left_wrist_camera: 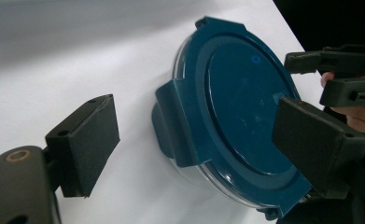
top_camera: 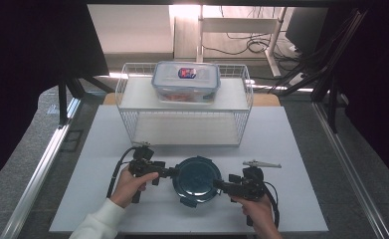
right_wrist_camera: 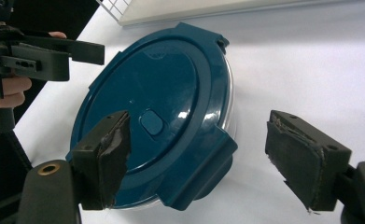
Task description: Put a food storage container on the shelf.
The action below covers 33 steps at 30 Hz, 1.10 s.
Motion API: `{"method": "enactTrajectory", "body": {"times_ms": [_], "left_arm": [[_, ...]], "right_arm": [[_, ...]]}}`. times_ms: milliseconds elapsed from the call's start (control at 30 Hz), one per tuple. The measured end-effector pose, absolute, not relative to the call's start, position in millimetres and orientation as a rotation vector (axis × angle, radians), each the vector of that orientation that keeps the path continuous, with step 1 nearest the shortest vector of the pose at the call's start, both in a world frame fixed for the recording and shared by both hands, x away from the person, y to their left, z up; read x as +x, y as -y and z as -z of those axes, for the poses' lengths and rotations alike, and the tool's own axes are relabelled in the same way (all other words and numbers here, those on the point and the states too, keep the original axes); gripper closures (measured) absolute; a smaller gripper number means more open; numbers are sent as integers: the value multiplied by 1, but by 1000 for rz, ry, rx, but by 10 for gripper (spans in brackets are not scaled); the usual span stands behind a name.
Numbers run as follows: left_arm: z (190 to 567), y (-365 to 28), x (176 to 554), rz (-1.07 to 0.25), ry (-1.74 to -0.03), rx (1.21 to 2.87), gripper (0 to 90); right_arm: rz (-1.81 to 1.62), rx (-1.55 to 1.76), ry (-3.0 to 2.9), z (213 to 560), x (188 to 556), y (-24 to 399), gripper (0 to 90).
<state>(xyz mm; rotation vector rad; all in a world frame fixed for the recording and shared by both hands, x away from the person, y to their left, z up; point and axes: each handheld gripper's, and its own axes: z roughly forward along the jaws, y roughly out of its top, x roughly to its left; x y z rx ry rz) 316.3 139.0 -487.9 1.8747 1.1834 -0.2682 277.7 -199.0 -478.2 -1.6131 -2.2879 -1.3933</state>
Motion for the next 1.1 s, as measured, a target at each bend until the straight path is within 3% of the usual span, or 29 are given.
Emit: {"method": "enactTrajectory", "body": {"times_ms": [333, 567, 767, 1100], "left_arm": [[500, -132, 326, 367, -1179, 1896, 143], [506, -121, 325, 424, -1186, 1922, 207], [507, -118, 323, 444, -1213, 1914, 242], [508, -130, 319, 495, -1234, 1836, 347]], "right_arm": [[1350, -1671, 2151, 492, 278, 197, 191], [1302, -1668, 2092, 500, 278, 189, 200], [1291, -1664, 2062, 501, 279, 186, 289], [1312, -1674, 2002, 502, 282, 191, 362]]}}
